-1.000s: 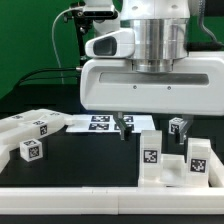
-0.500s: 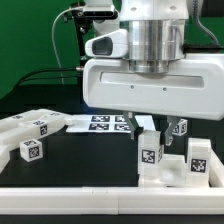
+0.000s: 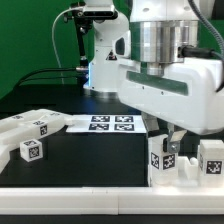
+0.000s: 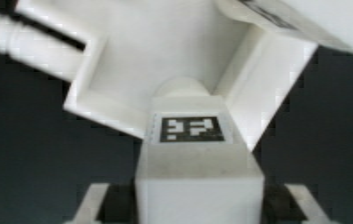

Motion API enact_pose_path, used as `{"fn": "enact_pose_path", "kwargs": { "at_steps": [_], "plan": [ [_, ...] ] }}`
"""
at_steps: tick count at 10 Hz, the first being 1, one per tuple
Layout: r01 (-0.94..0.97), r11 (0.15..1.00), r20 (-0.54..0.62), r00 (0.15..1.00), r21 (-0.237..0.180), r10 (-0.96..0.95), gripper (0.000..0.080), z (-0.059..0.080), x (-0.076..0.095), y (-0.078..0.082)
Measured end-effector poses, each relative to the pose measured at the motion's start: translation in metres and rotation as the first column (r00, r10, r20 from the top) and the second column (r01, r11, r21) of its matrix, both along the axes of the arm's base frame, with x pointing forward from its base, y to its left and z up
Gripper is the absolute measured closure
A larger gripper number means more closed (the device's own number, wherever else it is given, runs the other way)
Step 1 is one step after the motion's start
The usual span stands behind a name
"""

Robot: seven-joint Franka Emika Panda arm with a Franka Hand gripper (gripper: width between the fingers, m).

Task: Assemble chair

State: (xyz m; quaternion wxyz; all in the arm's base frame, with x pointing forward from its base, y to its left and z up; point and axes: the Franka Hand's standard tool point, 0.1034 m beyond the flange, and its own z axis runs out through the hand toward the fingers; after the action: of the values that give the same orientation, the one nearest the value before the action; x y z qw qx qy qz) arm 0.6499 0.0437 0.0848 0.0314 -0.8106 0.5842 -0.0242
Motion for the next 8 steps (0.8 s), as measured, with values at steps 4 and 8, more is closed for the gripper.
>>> {"fn": "enact_pose_path", "kwargs": {
  "at_steps": [4, 8],
  "plan": [
    [0.381, 0.922, -0.008, 0.924, 0.060, -0.382, 0.0440, -0.0013, -0.0006, 0.0011],
    [-0.236, 0.972, 0.017, 0.972, 0.011, 0.235, 0.0160, 0.0059, -0.0021, 0.0041]
  ]
}}
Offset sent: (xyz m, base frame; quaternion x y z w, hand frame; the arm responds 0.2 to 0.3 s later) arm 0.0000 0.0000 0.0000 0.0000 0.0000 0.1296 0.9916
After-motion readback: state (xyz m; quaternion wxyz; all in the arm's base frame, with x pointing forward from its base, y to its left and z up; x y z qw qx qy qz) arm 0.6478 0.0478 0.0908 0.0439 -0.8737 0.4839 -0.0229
